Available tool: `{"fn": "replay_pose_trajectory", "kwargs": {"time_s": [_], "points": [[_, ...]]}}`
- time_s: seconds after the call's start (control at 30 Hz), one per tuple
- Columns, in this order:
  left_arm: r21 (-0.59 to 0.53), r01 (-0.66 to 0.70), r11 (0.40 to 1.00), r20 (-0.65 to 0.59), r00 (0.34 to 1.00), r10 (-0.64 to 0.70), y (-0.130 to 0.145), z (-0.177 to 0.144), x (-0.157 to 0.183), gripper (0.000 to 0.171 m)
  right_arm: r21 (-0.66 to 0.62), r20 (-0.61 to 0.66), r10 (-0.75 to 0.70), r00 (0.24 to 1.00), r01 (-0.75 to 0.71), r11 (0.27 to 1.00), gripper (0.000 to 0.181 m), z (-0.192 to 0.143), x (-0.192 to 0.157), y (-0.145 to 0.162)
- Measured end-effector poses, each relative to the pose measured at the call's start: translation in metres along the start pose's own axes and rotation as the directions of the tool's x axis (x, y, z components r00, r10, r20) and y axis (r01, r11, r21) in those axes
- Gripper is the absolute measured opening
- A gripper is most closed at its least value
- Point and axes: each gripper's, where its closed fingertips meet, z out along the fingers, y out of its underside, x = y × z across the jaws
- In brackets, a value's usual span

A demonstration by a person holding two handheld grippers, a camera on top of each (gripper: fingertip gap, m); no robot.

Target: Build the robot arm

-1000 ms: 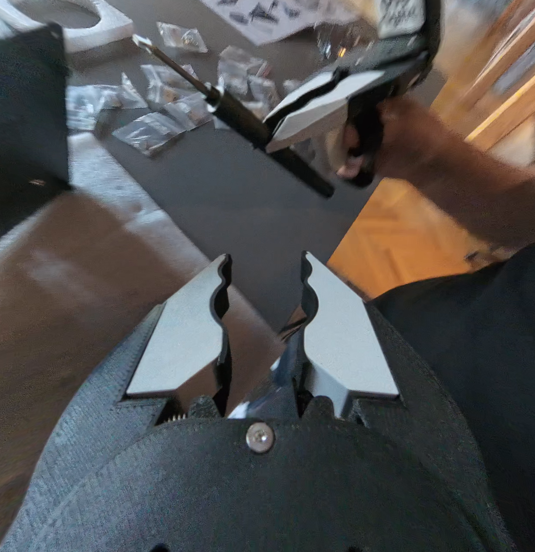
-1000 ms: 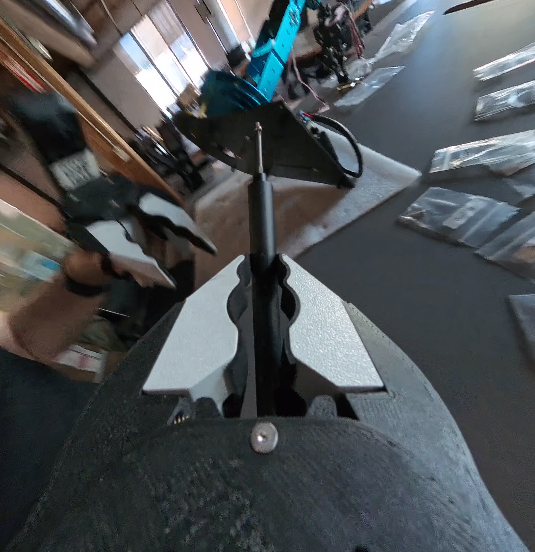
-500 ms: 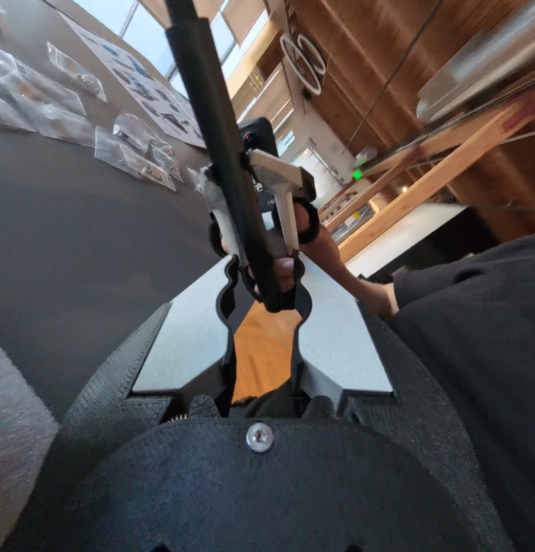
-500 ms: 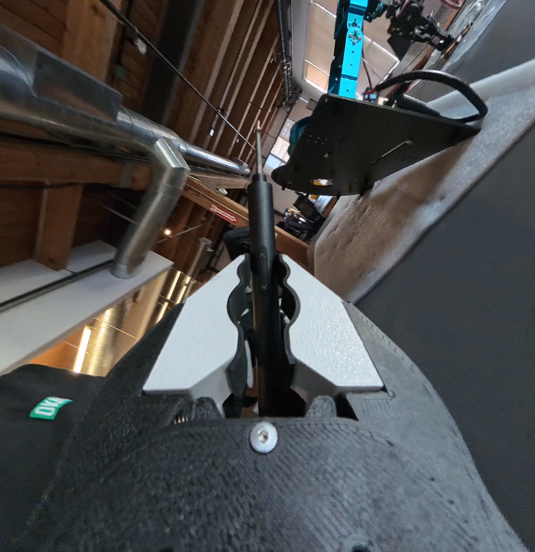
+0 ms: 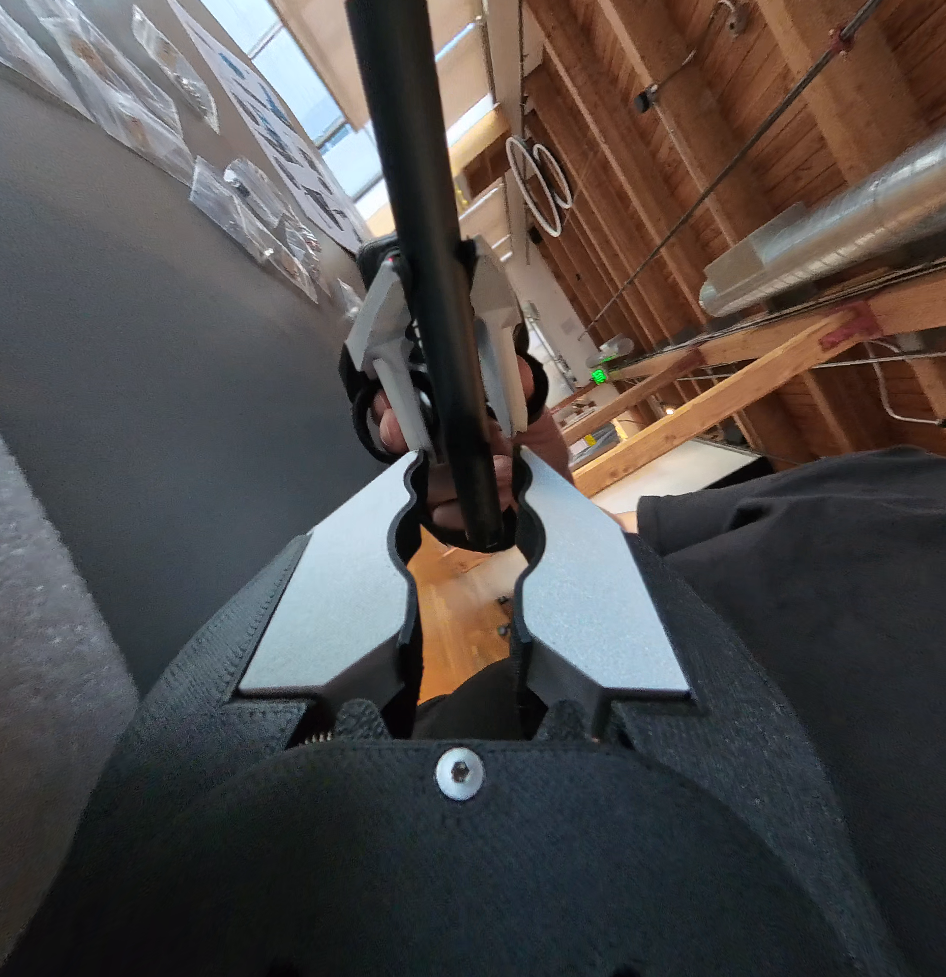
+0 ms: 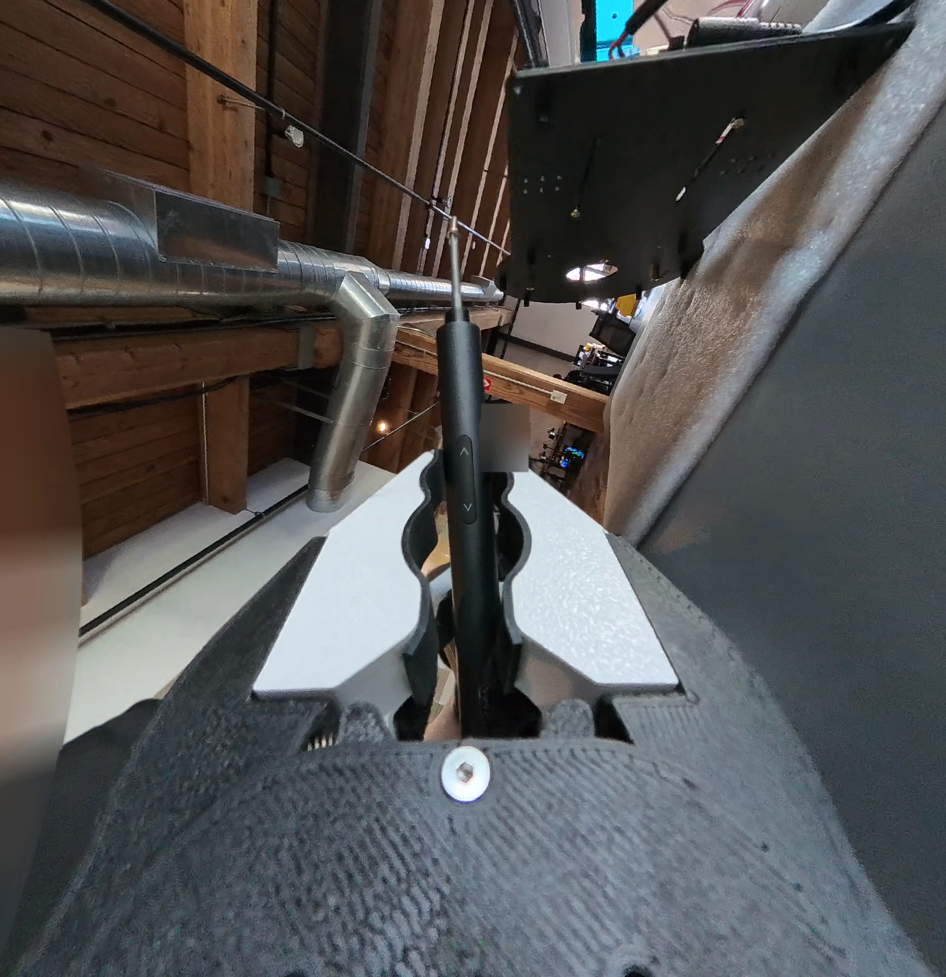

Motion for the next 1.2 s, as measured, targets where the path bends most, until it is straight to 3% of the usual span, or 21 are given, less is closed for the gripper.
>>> {"fn": "replay_pose_trajectory", "kwargs": {"time_s": [0.17, 0.3, 0.43, 0.53, 0.63, 0.83, 1.0, 1.2], "points": [[-0.019, -0.048, 0.999, 0.140, 0.989, 0.050, -0.013, -0.012, -0.006, 0.023, 0.046, -0.060, -0.005, 0.998, 0.008, 0.999, 0.016, 0.013, 0.010, 0.003], [-0.061, -0.057, 0.997, 0.142, 0.988, 0.065, -0.020, -0.022, -0.010, 0.016, 0.126, -0.127, -0.053, 0.991, 0.069, 0.990, 0.016, 0.022, 0.016, -0.001], [-0.127, 0.014, 0.992, 0.014, 1.000, -0.012, -0.024, -0.038, -0.004, 0.016, 0.151, -0.144, -0.096, 0.985, 0.118, 0.982, 0.016, 0.034, 0.018, 0.002], [-0.170, 0.072, 0.983, -0.130, 0.987, -0.095, -0.032, -0.054, 0.014, 0.016, 0.176, -0.043, -0.098, 0.994, 0.104, 0.979, 0.016, 0.043, 0.005, 0.003], [-0.229, 0.104, 0.968, -0.240, 0.958, -0.160, -0.035, -0.067, 0.028, 0.015, 0.199, 0.101, -0.089, 0.991, 0.068, 0.978, 0.016, 0.049, -0.010, 0.003], [-0.334, 0.198, 0.922, -0.395, 0.858, -0.328, -0.032, -0.082, 0.046, 0.015, 0.133, 0.221, -0.069, 0.973, 0.040, 0.990, 0.018, 0.068, -0.015, 0.011], [-0.282, 0.268, 0.921, -0.379, 0.851, -0.364, -0.035, -0.083, 0.031, 0.015, 0.163, 0.103, -0.049, 0.993, 0.032, 0.986, 0.016, 0.066, 0.006, 0.005], [-0.184, 0.308, 0.934, -0.246, 0.905, -0.347, -0.034, -0.076, 0.007, 0.025, 0.167, -0.103, -0.089, 0.991, 0.105, 0.980, 0.016, 0.048, 0.024, -0.006]]}}
